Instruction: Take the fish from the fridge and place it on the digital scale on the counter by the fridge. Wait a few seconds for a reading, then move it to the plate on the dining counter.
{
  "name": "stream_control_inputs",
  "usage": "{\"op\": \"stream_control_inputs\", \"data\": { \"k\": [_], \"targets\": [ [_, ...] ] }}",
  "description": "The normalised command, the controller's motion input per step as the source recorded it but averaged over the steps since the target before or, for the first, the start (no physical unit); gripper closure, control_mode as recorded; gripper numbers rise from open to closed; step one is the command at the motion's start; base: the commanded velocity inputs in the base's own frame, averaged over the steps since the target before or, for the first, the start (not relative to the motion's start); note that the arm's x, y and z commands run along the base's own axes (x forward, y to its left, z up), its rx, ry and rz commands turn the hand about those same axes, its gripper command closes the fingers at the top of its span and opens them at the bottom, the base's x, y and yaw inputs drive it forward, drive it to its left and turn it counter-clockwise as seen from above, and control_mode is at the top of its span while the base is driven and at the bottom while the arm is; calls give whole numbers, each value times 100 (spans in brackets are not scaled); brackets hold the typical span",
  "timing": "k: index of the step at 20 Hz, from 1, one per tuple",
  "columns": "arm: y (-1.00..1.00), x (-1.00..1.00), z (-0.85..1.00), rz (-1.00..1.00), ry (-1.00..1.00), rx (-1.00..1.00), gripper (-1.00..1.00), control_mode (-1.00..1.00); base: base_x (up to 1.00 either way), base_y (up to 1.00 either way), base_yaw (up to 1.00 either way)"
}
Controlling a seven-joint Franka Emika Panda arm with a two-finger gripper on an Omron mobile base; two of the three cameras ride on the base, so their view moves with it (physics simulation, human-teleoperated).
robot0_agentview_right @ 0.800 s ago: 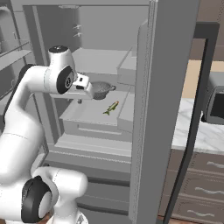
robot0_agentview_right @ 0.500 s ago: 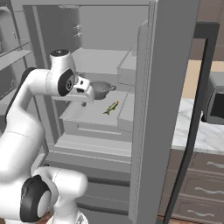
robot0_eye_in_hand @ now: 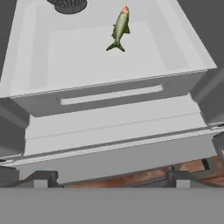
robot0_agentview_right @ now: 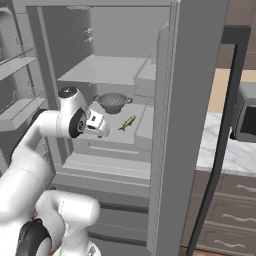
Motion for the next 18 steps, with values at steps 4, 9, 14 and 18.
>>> {"op": "stream_control_inputs", "data": {
  "k": [4, 9, 14, 18],
  "targets": [
    [-9, 27, 0, -2, -26, 10, -100, -100, 0, 0, 0],
    [0, 76, 6, 0, 3, 1, -100, -100, 0, 0, 0],
    [-2, 84, 35, 1, 21, 0, -100, -100, 0, 0, 0],
    [-4, 73, 29, 0, 28, 0, -100, -100, 0, 0, 0]
  ]
}}
